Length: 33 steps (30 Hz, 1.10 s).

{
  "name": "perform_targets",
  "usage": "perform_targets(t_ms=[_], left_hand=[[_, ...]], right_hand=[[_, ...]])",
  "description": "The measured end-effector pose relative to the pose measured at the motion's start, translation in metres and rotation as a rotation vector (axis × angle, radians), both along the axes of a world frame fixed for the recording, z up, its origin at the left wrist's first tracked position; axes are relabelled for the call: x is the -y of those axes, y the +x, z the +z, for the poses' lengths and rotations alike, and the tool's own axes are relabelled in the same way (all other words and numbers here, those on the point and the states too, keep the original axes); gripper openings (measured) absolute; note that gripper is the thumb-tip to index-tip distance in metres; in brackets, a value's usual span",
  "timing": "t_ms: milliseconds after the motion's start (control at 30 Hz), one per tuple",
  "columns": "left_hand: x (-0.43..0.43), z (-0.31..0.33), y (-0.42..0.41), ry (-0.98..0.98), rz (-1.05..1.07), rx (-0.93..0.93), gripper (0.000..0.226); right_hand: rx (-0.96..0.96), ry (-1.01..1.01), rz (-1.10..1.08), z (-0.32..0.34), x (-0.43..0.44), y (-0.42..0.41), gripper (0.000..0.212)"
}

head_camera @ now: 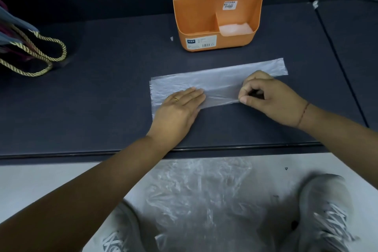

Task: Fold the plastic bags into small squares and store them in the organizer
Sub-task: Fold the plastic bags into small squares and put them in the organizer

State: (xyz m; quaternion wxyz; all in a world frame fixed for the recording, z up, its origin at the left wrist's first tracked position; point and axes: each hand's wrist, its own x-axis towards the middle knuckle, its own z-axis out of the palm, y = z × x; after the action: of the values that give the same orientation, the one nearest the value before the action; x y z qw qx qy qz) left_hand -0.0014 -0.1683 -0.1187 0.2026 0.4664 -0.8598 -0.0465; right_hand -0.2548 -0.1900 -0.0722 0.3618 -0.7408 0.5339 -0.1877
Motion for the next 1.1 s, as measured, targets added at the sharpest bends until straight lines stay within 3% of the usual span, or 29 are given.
perform_targets(t_ms=[33,133,200,267,333,433,633,733,900,1100], left_hand=[[0.001,-0.001,0.000,-0.034,-0.012,-0.005,0.035],[-0.003,0.000,0.000,-0.060,-0.020,-0.014,0.031],[-0.009,0.001,-0.002,-0.054,-0.024,-0.029,0.030],[-0.015,0.004,-0.003,-0.040,-0.020,-0.054,0.029],[-0.020,0.008,0.000,-0.020,0.010,-0.077,0.030],[-0.030,0.012,0.017,0.068,0.107,-0.186,0.030],[-0.034,0.031,0.043,0.455,0.566,-0.630,0.011],[-0.024,0.036,0.039,0.495,0.667,-0.774,0.013],[-0.009,0.028,0.040,0.476,0.729,-0.782,0.015],[0.004,0.020,0.046,0.327,0.738,-0.577,0.017]], right_hand=[[-0.082,-0.077,0.006,0.003,-0.003,0.000,0.008],[-0.357,-0.307,0.112,0.010,-0.014,0.011,0.060],[-0.431,-0.388,0.205,0.005,-0.021,0.024,0.077],[-0.417,-0.413,0.220,-0.013,-0.026,0.035,0.064],[-0.331,-0.451,0.149,-0.027,-0.029,0.040,0.038],[-0.159,-0.429,0.010,-0.031,-0.028,0.031,0.030],[0.120,-0.013,-0.139,-0.013,-0.009,0.013,0.010],[0.169,0.068,-0.231,-0.011,0.007,0.020,0.011],[0.076,0.073,-0.367,-0.017,0.018,0.027,0.021],[-0.144,-0.077,-0.428,-0.019,0.022,0.039,0.021]])
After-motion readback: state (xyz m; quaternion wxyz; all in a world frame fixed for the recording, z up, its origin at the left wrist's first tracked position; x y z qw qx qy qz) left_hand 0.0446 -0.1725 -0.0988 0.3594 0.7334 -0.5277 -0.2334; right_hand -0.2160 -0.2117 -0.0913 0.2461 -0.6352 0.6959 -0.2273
